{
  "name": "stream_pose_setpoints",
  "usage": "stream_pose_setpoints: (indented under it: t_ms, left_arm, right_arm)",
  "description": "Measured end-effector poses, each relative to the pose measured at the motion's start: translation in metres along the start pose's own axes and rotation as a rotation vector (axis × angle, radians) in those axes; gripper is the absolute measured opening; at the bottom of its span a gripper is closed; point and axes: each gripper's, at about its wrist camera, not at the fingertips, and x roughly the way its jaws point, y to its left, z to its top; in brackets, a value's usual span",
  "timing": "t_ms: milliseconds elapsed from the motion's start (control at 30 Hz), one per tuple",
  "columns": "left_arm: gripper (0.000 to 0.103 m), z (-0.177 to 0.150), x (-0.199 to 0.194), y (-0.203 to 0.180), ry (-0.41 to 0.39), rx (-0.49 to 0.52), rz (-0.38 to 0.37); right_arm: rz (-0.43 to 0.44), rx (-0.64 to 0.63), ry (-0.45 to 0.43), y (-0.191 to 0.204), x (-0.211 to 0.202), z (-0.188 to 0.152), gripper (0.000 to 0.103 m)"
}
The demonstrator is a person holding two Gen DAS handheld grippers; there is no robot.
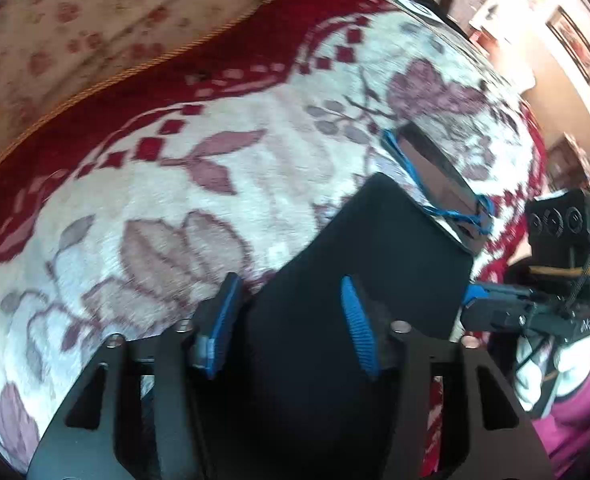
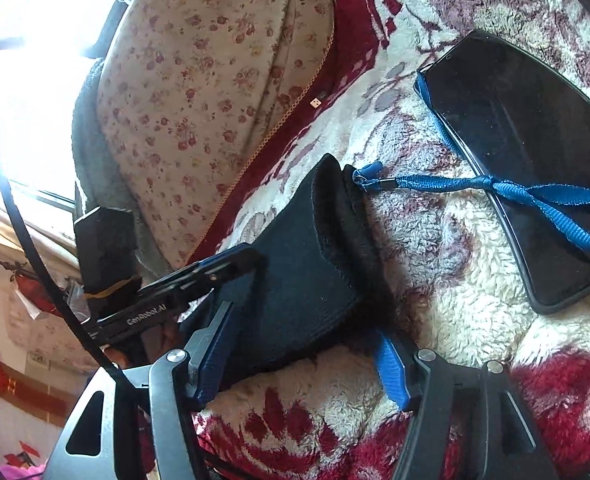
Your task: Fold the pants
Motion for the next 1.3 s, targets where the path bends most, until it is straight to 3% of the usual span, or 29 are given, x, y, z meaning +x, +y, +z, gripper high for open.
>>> stream_pose_setpoints:
  t_ms: [133,400,467,567,633,733,1300]
  left_arm:
    - [0.058,0.004,0.005,-0.008,0.031,0.077,-0.042]
    - [0.056,0.007,0.015,-0.017,0.034,0.163,-0.031]
    - [0.045,0.003,0.014,-0.018,0.016,0.184,-0.023]
    - [0.031,0.000,0.013,-0.015,-0.019,0.162,-0.041]
    - [0.028,-0.003,0.011,-0.014,-0.043,0.148,-0.050]
    - [0.024,-0.006,0.008,-0.012,-0.067,0.120,-0.056]
    - [0.019,-0.009,-0.034,-0.030,-0.176,0.128,0.010]
  right_arm:
    - [0.027,0.021,-0.012,-0.003,0.000,0.001,0.063]
    - [0.050,0.013,-0.026,-0.004,-0.001,0.000,0.061]
    - [0.036,-0.010,-0.027,-0.002,0.001,0.000,0.054]
    - [0.041,-0.023,-0.001,-0.001,0.008,0.001,0.032]
    - [0.049,-0.042,0.027,0.002,0.014,0.000,0.019]
    - [0.055,-0.061,0.023,0.005,0.017,0.001,0.014]
    - [0.131,-0.109,-0.025,0.029,0.002,0.005,0.011]
